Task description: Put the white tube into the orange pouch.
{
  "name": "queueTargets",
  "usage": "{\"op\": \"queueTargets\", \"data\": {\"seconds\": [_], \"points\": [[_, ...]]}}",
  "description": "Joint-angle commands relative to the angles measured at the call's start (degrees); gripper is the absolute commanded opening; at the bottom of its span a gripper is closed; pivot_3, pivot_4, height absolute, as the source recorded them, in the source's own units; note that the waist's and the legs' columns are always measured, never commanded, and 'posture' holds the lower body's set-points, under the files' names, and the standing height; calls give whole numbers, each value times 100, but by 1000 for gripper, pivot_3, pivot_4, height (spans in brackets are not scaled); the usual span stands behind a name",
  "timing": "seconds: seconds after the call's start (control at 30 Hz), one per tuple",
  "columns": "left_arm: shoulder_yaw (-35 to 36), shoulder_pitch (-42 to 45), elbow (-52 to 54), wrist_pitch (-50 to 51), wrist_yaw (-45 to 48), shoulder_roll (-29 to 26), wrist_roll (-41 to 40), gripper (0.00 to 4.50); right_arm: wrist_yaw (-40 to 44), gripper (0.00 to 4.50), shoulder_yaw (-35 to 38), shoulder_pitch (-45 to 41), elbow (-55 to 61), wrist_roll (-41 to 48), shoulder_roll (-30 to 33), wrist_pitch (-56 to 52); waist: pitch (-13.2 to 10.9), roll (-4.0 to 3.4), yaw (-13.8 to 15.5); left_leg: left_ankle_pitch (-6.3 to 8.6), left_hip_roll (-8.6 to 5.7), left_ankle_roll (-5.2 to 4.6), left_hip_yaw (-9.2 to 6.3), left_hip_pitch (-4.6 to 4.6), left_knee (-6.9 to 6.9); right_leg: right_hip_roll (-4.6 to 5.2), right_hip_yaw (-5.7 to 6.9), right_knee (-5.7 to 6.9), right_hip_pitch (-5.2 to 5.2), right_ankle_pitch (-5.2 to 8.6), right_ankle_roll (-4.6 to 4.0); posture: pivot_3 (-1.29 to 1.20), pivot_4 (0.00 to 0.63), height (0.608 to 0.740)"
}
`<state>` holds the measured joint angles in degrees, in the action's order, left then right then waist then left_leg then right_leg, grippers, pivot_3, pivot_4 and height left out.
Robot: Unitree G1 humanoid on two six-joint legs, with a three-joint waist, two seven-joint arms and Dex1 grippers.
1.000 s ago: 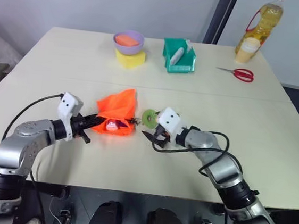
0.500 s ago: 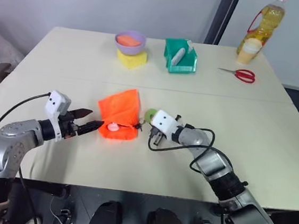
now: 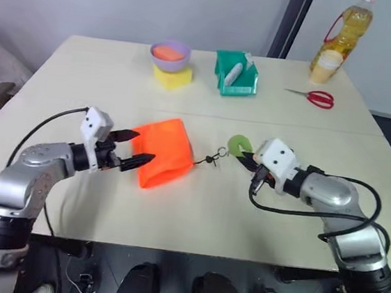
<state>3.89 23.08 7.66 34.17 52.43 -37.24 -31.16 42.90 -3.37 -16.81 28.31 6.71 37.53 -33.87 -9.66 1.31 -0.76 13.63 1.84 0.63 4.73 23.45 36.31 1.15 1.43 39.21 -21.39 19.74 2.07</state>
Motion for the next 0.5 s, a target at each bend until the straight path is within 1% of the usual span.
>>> {"op": "queueTargets", "data": {"seconds": [0.03, 0.17, 0.27, 0.5], "points": [[-386, 393, -112, -224, 235, 130, 179, 4478, 71, 0, 165, 20, 418, 296, 72, -150, 0, 0, -8, 0, 0, 0, 0, 0, 1, -1, 0, 0, 0, 0, 0, 0, 150, 737], [-981, 873, -538, -555, 495, 557, 483, 4478, 132, 0, 411, 196, 656, 702, 111, -424, 0, 0, 0, 0, 0, 0, 1, 1, -1, -4, -1, -1, -1, 0, 1, 0, 150, 737], [-1323, 1016, -964, -991, 649, 747, 881, 4478, 135, 0, 883, 492, 733, 1001, 210, -630, 0, 0, 9, 0, 0, -1, 1, 2, 0, -5, -1, -2, -1, 1, 1, 0, 150, 737], [-1528, 1015, -1327, -1511, 749, 1046, 1236, 4478, 34, 0, 1501, 968, 656, 1283, 375, -707, 0, 0, 7, -1, 1, -1, 0, 1, 2, -6, -1, 1, 0, 1, 1, 0, 150, 737]]}}
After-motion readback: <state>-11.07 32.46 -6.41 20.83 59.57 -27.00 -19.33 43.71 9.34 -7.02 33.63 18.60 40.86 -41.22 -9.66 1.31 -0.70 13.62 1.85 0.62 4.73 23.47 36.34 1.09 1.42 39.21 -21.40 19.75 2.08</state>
